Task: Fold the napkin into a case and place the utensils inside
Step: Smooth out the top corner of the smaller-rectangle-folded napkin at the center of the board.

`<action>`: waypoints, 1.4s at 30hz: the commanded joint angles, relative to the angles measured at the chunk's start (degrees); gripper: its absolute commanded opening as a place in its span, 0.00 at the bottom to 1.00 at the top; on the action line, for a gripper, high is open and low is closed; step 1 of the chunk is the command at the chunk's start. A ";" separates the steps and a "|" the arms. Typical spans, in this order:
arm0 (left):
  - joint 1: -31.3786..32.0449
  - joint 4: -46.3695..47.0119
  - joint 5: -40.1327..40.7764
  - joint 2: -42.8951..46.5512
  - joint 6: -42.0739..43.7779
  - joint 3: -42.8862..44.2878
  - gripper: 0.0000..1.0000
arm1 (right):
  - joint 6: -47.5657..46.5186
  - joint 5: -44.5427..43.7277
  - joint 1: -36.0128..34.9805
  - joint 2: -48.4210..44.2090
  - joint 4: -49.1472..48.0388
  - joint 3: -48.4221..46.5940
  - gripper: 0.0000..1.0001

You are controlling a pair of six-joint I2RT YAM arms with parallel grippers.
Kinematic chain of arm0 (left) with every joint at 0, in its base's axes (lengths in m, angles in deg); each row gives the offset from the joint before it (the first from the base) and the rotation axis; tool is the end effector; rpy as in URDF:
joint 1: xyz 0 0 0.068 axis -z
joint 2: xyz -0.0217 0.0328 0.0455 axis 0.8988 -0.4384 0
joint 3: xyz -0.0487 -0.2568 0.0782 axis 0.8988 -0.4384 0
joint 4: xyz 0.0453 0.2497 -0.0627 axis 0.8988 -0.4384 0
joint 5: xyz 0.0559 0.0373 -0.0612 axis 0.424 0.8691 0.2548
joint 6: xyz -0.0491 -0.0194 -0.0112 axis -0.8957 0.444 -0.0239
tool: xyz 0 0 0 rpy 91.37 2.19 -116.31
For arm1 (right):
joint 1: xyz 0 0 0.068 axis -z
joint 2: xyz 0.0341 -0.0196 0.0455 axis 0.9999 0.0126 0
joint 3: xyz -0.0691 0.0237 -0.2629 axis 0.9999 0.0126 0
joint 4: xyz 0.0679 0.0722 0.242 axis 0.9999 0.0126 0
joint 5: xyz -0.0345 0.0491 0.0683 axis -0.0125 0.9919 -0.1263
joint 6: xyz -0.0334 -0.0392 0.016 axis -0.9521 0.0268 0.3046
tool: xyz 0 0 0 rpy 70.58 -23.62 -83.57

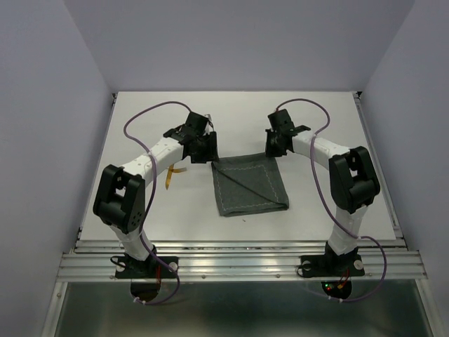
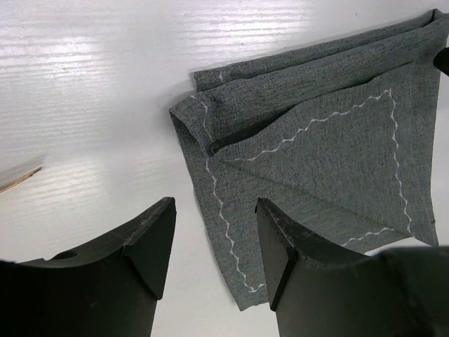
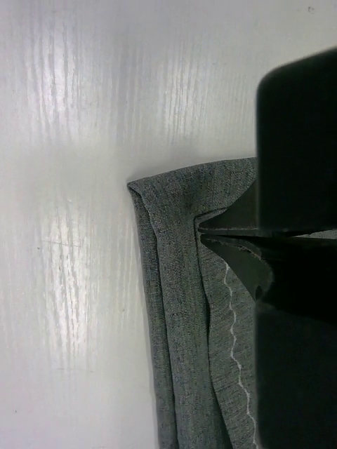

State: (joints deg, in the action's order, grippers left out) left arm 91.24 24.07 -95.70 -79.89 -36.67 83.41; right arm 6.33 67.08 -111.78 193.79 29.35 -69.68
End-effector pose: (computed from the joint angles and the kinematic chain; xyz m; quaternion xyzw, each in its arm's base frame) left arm 0.3305 -0.1752 0.2471 0.0480 0.9297 -0.2083 0.2999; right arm 0.3780 0.1532 0.1953 0.0218 0.9557 0.0750 0.2837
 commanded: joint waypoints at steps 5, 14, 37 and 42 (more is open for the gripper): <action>-0.35 0.24 -0.27 3.61 -0.16 -1.82 0.60 | -1.01 -2.00 0.27 0.12 -1.46 -1.87 0.35; -0.35 0.59 -0.44 3.08 -0.34 -1.82 0.60 | -1.71 2.84 0.27 1.62 -2.25 -0.99 0.36; -0.35 0.77 -0.88 2.38 -0.34 -1.91 0.60 | -1.62 3.63 0.27 2.68 -2.60 -0.64 0.09; -0.35 0.68 -0.88 2.38 -0.34 -2.09 0.60 | -1.27 3.63 0.27 1.01 -2.60 -0.73 0.01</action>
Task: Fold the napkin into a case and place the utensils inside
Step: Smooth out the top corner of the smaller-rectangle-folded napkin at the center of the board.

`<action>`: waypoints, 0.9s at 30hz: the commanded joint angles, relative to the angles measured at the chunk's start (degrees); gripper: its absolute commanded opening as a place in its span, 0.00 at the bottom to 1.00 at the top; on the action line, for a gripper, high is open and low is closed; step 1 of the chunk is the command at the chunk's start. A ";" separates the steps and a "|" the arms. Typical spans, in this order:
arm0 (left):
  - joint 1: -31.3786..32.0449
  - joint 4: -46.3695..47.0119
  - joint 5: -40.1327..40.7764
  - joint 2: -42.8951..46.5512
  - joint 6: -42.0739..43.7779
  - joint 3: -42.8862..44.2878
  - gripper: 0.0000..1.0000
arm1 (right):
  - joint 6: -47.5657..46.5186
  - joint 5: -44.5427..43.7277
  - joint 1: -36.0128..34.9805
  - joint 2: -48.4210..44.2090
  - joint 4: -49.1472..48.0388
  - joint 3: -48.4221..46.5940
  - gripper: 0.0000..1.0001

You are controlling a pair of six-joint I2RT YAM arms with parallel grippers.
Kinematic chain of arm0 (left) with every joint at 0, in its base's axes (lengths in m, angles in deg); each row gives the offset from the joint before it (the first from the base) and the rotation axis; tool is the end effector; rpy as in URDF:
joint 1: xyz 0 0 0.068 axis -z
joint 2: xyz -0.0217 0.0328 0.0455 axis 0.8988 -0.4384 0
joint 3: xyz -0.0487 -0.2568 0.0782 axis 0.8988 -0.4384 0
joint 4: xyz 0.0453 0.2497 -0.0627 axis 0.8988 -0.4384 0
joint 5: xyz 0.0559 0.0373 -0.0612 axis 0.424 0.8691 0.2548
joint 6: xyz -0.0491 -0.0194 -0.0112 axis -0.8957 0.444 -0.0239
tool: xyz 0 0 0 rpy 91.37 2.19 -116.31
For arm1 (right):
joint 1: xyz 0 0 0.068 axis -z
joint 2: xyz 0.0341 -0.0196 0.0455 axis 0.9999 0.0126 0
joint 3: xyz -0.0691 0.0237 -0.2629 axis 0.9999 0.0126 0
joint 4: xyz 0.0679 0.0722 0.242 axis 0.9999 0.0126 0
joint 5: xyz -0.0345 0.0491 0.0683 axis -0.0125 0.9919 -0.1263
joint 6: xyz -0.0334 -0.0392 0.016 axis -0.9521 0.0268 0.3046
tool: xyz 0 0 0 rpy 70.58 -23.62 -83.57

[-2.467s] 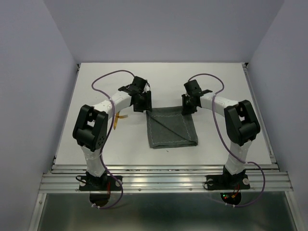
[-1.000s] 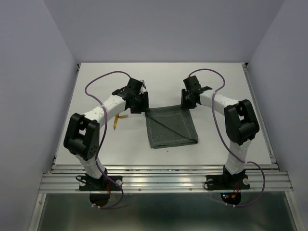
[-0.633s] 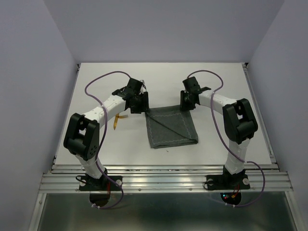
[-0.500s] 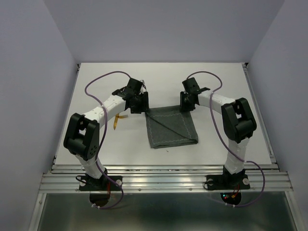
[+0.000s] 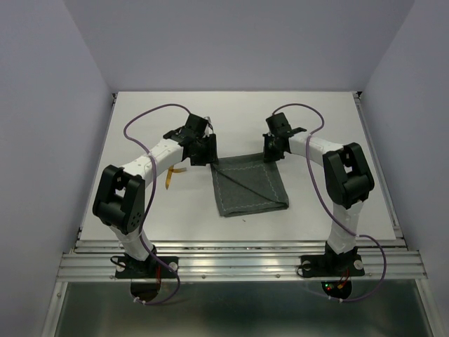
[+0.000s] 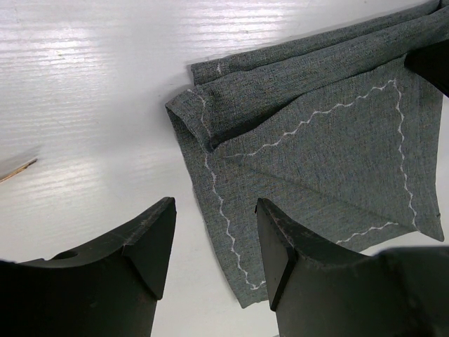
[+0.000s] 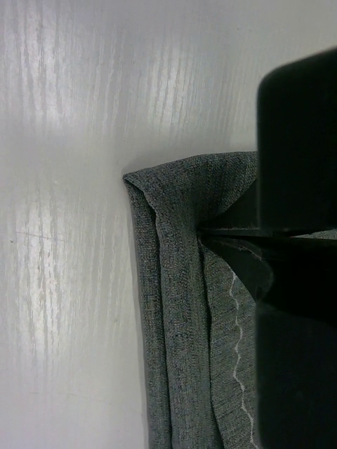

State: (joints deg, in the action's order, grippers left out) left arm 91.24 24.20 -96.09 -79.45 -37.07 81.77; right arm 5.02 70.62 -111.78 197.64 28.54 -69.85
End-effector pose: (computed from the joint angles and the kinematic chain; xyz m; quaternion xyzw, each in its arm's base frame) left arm 0.3263 -0.1733 0.2408 0.0455 0.9330 -0.2086 0.2897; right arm 0.3832 0.1578 0.1707 0.0016 0.9637 0.0899 0.2513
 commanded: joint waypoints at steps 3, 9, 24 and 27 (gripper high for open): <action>-0.35 0.72 -0.58 1.85 0.14 -0.54 0.60 | 0.39 -0.43 0.27 -3.80 -1.80 -0.55 0.01; -0.35 0.64 -1.02 1.85 0.15 -0.45 0.60 | 2.15 -3.25 0.27 -5.83 -2.50 -1.17 0.01; -0.35 3.45 -6.02 -2.10 0.23 1.48 0.59 | 5.75 -7.20 0.27 -3.72 -4.87 -1.52 0.01; -0.26 3.63 -6.81 -3.77 0.49 2.89 0.59 | 6.19 -7.82 0.27 -3.98 -5.13 -1.35 0.01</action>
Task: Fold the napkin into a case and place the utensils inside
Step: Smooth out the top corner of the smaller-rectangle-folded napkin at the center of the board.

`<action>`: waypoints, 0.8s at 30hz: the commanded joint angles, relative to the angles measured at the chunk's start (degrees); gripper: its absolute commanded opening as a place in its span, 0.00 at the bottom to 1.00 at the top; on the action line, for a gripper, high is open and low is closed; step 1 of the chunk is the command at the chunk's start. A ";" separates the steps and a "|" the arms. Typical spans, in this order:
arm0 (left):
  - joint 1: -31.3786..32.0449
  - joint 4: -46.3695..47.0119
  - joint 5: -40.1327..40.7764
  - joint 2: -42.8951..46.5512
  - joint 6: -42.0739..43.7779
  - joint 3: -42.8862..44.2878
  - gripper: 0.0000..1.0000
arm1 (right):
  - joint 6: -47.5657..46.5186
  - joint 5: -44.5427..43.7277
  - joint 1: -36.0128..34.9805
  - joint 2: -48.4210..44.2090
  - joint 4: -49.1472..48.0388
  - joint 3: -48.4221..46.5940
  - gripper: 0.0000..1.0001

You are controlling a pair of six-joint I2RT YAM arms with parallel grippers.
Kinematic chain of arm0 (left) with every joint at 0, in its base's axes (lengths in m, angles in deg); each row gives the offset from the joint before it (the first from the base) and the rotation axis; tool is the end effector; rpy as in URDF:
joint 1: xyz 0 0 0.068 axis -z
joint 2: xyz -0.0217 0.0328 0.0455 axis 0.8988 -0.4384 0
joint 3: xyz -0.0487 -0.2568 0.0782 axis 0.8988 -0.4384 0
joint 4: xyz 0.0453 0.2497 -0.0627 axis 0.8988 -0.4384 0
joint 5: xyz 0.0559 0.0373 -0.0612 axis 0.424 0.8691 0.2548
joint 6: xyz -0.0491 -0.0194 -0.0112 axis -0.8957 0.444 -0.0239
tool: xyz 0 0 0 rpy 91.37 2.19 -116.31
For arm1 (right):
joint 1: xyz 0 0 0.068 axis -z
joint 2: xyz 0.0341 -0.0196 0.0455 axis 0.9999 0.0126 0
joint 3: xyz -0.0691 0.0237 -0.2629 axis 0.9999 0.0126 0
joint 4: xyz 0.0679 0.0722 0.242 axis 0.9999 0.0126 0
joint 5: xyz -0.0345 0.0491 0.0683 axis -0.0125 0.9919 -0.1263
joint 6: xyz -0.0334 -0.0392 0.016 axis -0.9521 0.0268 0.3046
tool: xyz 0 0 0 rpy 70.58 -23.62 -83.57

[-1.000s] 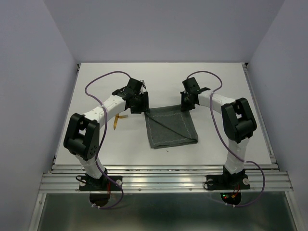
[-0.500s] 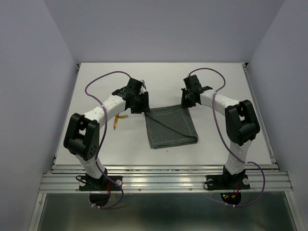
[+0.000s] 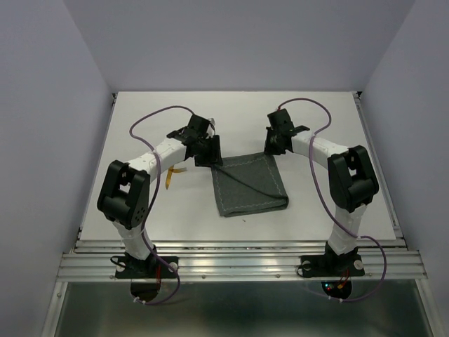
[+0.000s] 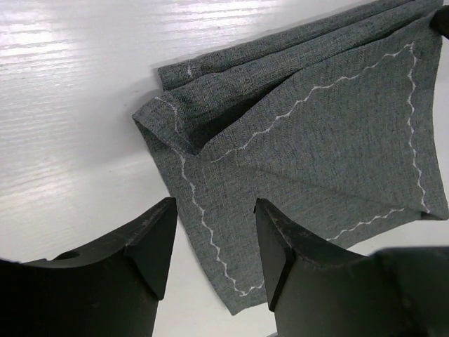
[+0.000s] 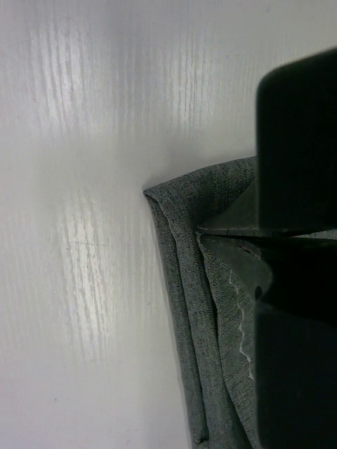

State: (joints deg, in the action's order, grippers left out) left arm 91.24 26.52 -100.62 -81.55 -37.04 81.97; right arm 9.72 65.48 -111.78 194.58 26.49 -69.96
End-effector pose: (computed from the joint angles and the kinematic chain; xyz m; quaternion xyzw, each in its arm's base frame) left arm 0.3321 -0.1794 0.2323 0.0599 0.9282 -0.2425 0.2758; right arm 0.3842 0.1547 0.1946 0.0550 0.9476 0.0796 0.3043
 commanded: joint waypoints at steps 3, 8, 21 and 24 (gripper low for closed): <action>-0.26 1.31 -2.29 -2.99 0.83 3.66 0.59 | 1.76 -2.68 0.27 -0.57 -3.17 -1.32 0.01; -0.26 1.75 -2.64 -5.01 1.09 5.07 0.58 | 2.02 -2.16 0.27 -0.13 -3.17 -1.15 0.01; -0.35 2.28 -1.77 -9.14 0.83 7.53 0.56 | 1.85 -3.39 0.27 -6.36 -2.99 2.98 0.38; -0.35 2.45 -1.77 -9.85 0.83 7.88 0.56 | 2.20 -2.78 0.27 -10.14 -1.94 5.08 0.37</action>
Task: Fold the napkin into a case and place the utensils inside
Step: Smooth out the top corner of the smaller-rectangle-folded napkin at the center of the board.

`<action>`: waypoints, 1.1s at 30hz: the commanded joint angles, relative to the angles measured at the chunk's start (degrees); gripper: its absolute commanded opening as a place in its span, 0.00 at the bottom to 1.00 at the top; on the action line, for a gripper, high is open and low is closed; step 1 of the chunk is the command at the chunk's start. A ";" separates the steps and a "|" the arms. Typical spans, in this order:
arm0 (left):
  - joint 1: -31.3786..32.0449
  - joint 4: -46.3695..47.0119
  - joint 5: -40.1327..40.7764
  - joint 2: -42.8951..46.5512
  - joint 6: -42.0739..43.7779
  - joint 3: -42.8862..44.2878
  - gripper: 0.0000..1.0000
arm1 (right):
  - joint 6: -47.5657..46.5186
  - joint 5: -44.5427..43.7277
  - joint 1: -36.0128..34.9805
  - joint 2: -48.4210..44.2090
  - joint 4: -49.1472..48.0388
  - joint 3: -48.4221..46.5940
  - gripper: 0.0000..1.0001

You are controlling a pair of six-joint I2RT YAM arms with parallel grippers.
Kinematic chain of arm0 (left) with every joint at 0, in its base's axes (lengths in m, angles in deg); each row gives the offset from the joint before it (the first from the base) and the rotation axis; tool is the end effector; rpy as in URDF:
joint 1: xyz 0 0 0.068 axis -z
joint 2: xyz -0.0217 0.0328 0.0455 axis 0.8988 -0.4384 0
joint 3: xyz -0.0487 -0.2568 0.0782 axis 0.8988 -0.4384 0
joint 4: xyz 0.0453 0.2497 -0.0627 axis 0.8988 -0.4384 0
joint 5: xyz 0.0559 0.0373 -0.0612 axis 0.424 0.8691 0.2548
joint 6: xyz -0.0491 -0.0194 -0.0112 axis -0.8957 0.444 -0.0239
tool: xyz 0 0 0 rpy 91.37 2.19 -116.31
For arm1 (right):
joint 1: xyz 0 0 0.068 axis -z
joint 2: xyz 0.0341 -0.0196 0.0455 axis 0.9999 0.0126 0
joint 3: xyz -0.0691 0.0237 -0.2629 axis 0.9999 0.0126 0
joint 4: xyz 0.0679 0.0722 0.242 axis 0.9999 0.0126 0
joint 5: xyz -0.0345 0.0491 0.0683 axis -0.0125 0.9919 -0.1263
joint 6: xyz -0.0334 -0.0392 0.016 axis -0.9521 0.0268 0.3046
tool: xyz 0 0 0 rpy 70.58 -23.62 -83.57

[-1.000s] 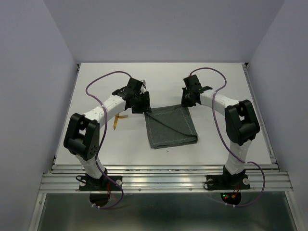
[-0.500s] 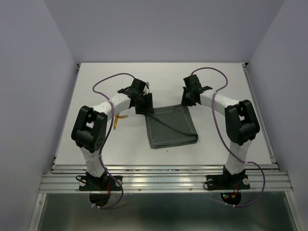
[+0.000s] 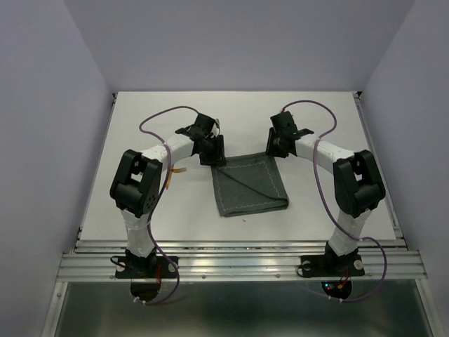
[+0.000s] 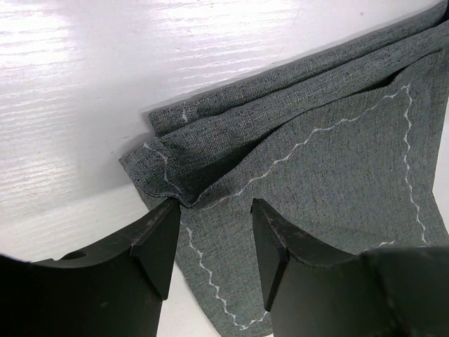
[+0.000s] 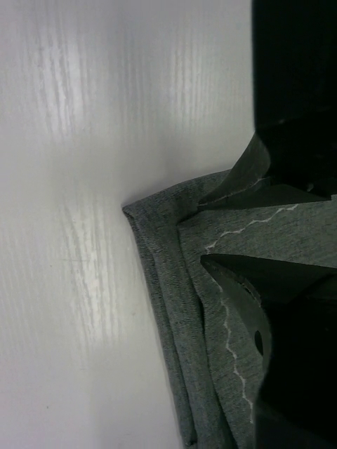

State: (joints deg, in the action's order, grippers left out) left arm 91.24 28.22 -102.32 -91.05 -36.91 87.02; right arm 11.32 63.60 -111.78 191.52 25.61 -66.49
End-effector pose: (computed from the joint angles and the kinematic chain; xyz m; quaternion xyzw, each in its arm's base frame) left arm 0.3609 -0.1954 0.2000 0.0636 0.9347 -0.2455 0.2490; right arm 0.3724 0.1486 0.1980 0.0735 0.9442 0.0715 0.3130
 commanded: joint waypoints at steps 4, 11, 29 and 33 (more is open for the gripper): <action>-0.35 0.92 0.11 -1.31 0.70 3.71 0.55 | 1.65 2.35 0.27 -13.32 -0.19 7.74 0.24; -0.35 0.57 0.73 -2.98 0.78 5.20 0.54 | 7.71 4.99 -3.77 -24.75 2.10 21.19 0.05; -0.44 0.48 0.82 -2.63 1.13 4.94 0.53 | 16.16 2.36 -8.43 -28.01 -2.73 36.68 0.01; -0.35 0.22 0.64 -2.63 1.22 5.29 0.53 | 16.25 2.28 -8.96 -30.72 -0.90 36.60 0.01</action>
State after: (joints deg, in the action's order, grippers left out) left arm 91.13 28.64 -101.82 -94.77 -36.78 89.73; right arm 26.60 66.75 -119.89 163.12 25.59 -30.09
